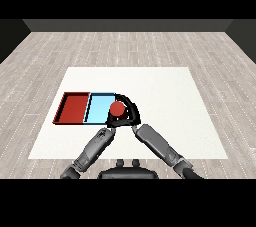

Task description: Pick the red can and put it in the red box

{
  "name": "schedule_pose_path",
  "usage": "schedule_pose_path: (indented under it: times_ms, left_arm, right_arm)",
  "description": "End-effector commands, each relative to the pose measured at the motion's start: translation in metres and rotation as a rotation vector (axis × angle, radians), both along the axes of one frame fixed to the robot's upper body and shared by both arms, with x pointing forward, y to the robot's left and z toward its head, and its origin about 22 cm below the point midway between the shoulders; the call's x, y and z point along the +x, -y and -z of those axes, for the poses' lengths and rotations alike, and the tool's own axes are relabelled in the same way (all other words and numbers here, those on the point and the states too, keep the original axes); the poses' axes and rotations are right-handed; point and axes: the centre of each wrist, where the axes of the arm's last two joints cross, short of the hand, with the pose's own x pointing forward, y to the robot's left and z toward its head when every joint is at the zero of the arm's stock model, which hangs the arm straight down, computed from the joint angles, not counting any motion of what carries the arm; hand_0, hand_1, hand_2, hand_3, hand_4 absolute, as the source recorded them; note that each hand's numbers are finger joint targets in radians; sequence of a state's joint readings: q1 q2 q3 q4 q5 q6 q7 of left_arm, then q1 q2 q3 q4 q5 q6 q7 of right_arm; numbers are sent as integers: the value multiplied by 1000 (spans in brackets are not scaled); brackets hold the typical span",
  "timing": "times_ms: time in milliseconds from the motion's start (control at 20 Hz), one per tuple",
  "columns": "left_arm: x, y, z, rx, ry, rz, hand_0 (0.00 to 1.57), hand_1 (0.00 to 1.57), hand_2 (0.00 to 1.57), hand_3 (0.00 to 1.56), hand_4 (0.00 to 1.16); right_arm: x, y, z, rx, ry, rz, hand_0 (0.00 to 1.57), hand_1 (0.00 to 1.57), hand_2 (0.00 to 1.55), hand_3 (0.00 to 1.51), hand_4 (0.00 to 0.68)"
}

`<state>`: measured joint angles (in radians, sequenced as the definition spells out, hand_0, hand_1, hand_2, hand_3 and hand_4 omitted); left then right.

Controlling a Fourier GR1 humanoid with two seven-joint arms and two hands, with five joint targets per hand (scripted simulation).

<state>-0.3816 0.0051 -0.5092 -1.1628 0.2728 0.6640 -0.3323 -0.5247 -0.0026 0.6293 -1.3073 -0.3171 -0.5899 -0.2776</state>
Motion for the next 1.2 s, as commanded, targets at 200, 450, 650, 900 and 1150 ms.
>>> schedule_pose_path:
  times_ms: [200,450,650,900,1150]
  left_arm:
    - [6,-3,0,-29,1,-20,1571,1571,1571,1502,1137]
    - [-12,-1,8,-41,-21,-17,1571,1571,1571,1508,1140]
    - [-13,-23,13,39,-27,-55,1571,1571,1571,1486,1129]
    - [7,-42,0,96,29,-102,1571,1571,1571,1483,1140]
    - [17,-111,-17,221,36,-194,1571,1571,1569,1467,1130]
  right_arm:
    - [-1,7,-4,6,9,26,0,0,0,0,0]
    - [-4,30,-2,33,50,108,0,0,0,0,0]
    - [11,72,-18,76,82,117,0,0,0,0,0]
    - [-21,93,-35,89,114,172,0,0,0,0,0]
    - [-46,172,-15,58,68,268,0,0,0,0,0]
